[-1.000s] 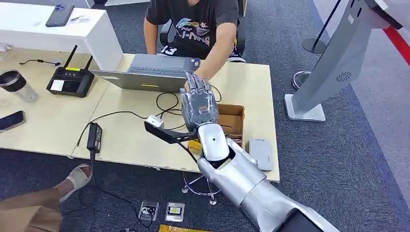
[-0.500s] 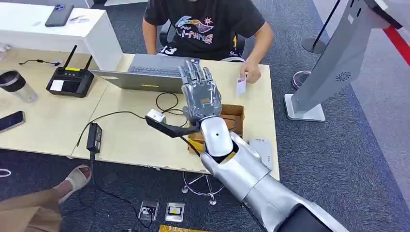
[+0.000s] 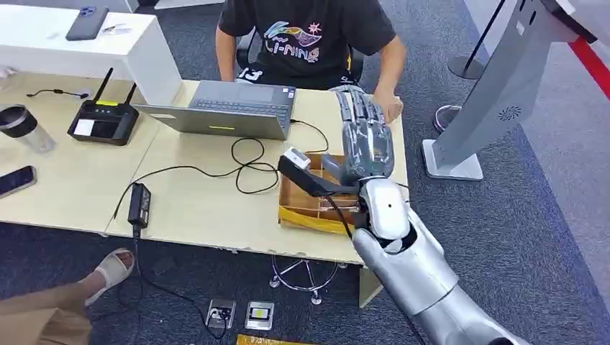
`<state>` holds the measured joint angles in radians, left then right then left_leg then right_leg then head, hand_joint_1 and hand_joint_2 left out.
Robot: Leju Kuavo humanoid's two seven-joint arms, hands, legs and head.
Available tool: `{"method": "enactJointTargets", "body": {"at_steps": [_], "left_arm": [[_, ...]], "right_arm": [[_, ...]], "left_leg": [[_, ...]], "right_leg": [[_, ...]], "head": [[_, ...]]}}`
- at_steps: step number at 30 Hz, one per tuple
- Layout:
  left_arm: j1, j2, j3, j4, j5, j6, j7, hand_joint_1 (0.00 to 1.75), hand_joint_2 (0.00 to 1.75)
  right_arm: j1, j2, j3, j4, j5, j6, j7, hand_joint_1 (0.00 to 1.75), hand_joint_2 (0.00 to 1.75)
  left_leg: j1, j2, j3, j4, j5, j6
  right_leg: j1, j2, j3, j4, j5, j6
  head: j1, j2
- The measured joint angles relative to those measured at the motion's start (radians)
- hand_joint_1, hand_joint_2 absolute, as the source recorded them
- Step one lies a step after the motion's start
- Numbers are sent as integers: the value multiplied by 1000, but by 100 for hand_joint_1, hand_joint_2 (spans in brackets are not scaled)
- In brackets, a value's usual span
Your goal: Pass the card to the sensor for recognition and then transmit it.
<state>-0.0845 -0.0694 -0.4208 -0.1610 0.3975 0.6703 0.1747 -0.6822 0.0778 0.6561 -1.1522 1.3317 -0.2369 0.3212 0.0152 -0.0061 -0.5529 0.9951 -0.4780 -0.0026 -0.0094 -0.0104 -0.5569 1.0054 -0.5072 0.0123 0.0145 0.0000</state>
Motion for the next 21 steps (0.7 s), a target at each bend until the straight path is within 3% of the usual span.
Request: {"method": "enactJointTargets", "body": {"at_steps": [6,10,17,21], "left_arm": [[2,3,-1,-2,12,2,0,0,175],[1,4,-1,-3,33,8,0,0,175],[1,6,-1,-10,47,-2,-5,0,175],[-1,8,-3,-11,54,-7,-21,0,175]], "right_arm": [[128,-82,-67,-228,-119,-23,-13,0,175],[202,-130,-81,-349,-292,-42,-55,0,175],[291,-171,-62,-455,-354,-45,-96,0,175],[301,-176,-2,-453,-373,21,-93,0,175]], "left_leg": [[0,0,0,0,0,0],[0,2,0,0,0,0],[0,2,0,0,0,0],[0,1,-1,-1,0,0]], "right_leg": [[0,0,0,0,0,0],[0,0,0,0,0,0],[0,0,1,0,0,0],[0,0,1,0,0,0]], "head": [[0,0],[0,0],[0,0],[0,0]]}}
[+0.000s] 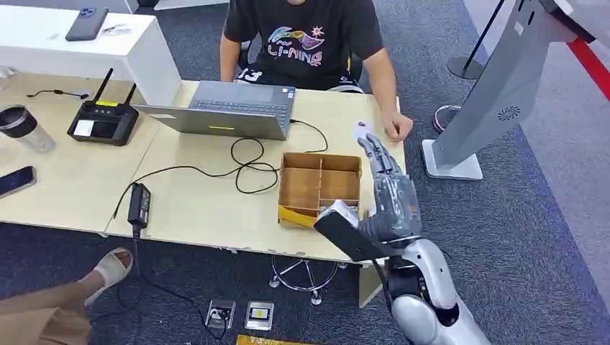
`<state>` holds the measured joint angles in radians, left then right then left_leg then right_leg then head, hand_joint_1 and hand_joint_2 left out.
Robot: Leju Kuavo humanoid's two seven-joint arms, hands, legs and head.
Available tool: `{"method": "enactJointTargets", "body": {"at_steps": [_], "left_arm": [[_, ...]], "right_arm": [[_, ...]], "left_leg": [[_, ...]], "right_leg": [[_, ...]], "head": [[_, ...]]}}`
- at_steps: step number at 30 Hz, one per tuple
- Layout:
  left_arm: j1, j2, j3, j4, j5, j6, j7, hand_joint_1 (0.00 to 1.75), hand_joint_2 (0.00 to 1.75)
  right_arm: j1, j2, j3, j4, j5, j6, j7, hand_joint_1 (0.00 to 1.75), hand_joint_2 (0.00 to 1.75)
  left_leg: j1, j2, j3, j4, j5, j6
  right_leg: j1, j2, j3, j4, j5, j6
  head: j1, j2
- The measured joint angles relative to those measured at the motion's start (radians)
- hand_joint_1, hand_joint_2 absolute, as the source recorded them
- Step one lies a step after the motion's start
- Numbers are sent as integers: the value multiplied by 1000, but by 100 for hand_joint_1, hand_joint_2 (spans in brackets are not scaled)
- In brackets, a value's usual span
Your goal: Pass the card to the sensor for recognition and then transmit it.
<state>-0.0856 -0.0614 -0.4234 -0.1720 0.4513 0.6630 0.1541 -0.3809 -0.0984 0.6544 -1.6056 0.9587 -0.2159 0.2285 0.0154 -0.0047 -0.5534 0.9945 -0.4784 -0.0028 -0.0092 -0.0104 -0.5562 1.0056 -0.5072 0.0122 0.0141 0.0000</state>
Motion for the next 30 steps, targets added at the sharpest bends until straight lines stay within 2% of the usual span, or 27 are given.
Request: {"method": "enactJointTargets", "body": {"at_steps": [5,13,20,24,30], "left_arm": [[-1,2,-1,-7,24,4,-1,0,175],[-2,3,-1,-13,57,21,7,0,175],[-3,3,-3,-15,59,16,5,0,175],[-2,4,-11,-15,60,3,-8,0,175],[-2,6,-19,-15,57,-16,-40,0,175]], "right_arm": [[-6,3,72,55,25,13,19,0,175],[-65,64,163,279,156,-39,48,0,175],[-113,105,193,438,284,-82,107,0,175],[-130,119,204,523,305,-82,136,0,175],[-141,118,202,567,316,-80,164,0,175]], "left_leg": [[0,-1,-1,0,0,0],[0,-2,-1,0,0,0],[0,-2,-1,0,0,0],[0,-2,-1,0,0,0],[0,-2,0,0,0,0]], "right_leg": [[0,-1,0,0,0,0],[0,-1,0,0,0,0],[0,-1,0,0,0,0],[0,-2,0,0,0,0],[0,-1,0,0,0,0]], "head": [[0,0],[0,0],[0,0],[0,0],[0,0]]}}
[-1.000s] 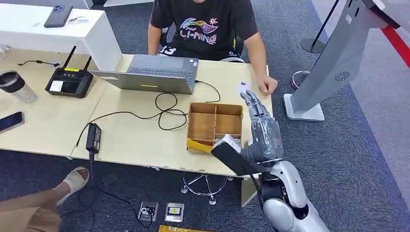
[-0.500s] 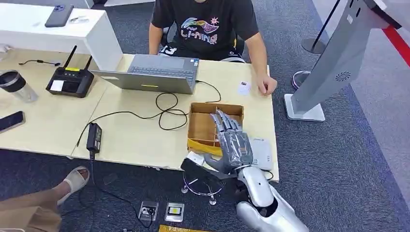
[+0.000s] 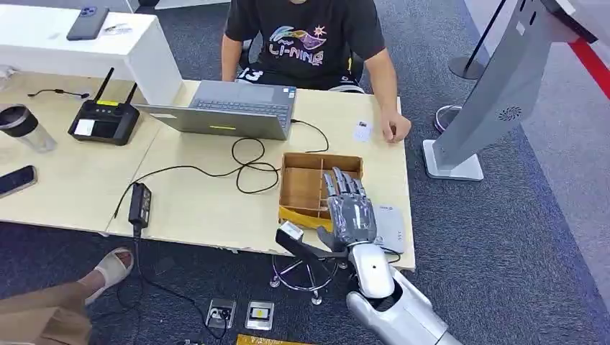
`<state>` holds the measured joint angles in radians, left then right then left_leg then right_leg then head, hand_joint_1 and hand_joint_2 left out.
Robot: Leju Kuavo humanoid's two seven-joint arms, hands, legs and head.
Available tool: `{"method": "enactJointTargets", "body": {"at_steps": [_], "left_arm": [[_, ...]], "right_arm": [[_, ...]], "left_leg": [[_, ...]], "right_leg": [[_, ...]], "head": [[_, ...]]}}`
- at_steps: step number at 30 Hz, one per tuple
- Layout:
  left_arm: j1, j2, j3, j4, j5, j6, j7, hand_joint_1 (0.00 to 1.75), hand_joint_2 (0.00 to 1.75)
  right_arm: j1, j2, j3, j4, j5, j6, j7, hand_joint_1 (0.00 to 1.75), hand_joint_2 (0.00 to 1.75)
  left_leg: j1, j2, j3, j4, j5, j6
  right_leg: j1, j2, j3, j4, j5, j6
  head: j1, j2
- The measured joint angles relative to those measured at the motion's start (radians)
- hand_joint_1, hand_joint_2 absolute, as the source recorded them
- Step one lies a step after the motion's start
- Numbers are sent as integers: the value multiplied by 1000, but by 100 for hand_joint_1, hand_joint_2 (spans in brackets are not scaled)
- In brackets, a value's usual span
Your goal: Pass the card to the sensor for recognition and then transmit it.
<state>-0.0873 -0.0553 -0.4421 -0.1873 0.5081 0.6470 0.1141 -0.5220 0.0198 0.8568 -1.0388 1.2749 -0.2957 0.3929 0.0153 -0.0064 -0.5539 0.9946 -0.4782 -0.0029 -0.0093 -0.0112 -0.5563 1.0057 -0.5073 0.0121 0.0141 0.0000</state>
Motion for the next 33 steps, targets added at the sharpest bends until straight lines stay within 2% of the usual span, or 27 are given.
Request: {"method": "enactJointTargets", "body": {"at_steps": [7,11,12,20,25,31,33], "left_arm": [[1,18,-18,0,-11,-66,-22,0,175],[0,23,-28,0,-13,-70,-26,0,175],[1,24,-29,0,-13,-70,-26,0,175],[0,26,-42,0,-8,-60,-25,0,175],[0,27,-50,0,-3,-57,-16,0,175],[0,28,-60,0,-3,-59,-13,0,175],[0,29,-66,0,-3,-61,-13,0,175]], "right_arm": [[2,-18,-29,21,19,22,35,5,175],[9,-29,-47,21,30,24,41,21,175],[11,-30,-50,21,31,24,41,30,175],[16,-35,-71,23,35,16,24,47,175],[16,-31,-77,31,37,13,-1,37,175],[16,-15,-85,47,42,13,-10,42,175],[16,-12,-85,53,42,13,-11,49,175]], "left_leg": [[0,0,0,0,0,0],[0,0,0,0,0,0],[0,0,0,0,0,0],[0,0,0,0,0,0],[0,0,0,0,0,0],[0,0,0,0,0,0],[0,0,0,0,0,0]], "right_leg": [[0,1,0,0,0,0],[0,1,0,0,0,0],[0,1,0,0,0,0],[0,1,0,0,0,0],[0,1,0,0,0,0],[0,1,0,0,0,0],[0,1,0,0,0,0]], "head": [[0,0],[0,0],[0,0],[0,0],[0,0],[0,0],[0,0]]}}
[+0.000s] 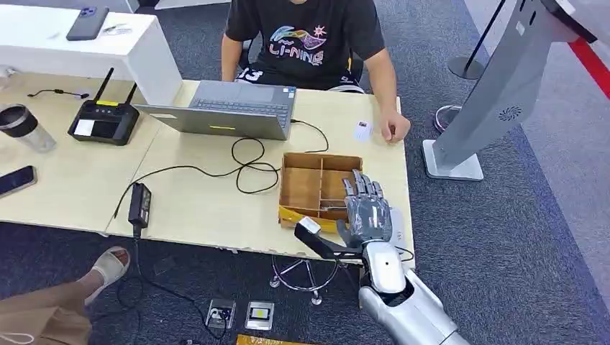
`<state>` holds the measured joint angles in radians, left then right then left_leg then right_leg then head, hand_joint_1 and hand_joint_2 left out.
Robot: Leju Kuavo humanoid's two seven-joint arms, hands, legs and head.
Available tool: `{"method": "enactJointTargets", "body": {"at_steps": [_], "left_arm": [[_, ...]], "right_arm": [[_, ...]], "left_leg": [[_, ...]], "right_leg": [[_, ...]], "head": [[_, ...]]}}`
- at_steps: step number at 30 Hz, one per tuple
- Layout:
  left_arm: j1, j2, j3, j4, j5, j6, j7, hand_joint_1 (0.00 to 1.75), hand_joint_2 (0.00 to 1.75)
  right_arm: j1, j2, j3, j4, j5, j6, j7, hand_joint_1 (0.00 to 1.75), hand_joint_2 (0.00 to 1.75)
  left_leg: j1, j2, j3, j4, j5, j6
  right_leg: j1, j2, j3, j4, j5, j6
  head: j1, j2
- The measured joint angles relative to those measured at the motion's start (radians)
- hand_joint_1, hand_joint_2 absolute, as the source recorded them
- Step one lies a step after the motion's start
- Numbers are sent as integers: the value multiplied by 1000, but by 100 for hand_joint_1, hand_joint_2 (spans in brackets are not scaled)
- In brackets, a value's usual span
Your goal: Pass the card to the sensor for recognition and then transmit it.
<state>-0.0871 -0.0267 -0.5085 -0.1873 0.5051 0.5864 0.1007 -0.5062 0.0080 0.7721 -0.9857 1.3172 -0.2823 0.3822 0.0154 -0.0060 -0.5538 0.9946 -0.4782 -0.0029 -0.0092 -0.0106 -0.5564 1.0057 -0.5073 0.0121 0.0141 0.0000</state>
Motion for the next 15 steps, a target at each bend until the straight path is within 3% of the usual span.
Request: {"method": "enactJointTargets", "body": {"at_steps": [2,5,6,8,9,15], "left_arm": [[0,1,-4,0,0,-1,0,0,175],[0,2,-10,0,-2,-4,0,0,175],[0,2,-10,0,-2,-5,0,0,175],[0,3,-13,0,-2,-7,0,0,175],[0,3,-14,0,-2,-7,0,0,175],[0,4,-16,0,-1,-7,3,0,175]], "right_arm": [[0,4,0,6,1,1,0,49,175],[0,8,0,12,3,4,-1,65,175],[0,10,0,13,5,6,0,91,175],[0,12,0,17,8,10,2,110,175],[0,12,0,19,8,10,5,157,175],[0,13,0,31,7,10,9,161,175]], "left_leg": [[0,0,0,0,0,0],[0,0,0,0,0,0],[0,0,0,0,0,0],[0,0,0,0,0,0],[0,0,0,0,0,0],[0,0,0,0,0,0]], "right_leg": [[0,0,0,0,0,0],[0,0,0,0,0,0],[0,0,0,0,0,0],[0,0,0,0,0,0],[0,0,0,0,0,0],[0,0,0,0,0,0]], "head": [[0,0],[0,0],[0,0],[0,0],[0,0],[0,0]]}}
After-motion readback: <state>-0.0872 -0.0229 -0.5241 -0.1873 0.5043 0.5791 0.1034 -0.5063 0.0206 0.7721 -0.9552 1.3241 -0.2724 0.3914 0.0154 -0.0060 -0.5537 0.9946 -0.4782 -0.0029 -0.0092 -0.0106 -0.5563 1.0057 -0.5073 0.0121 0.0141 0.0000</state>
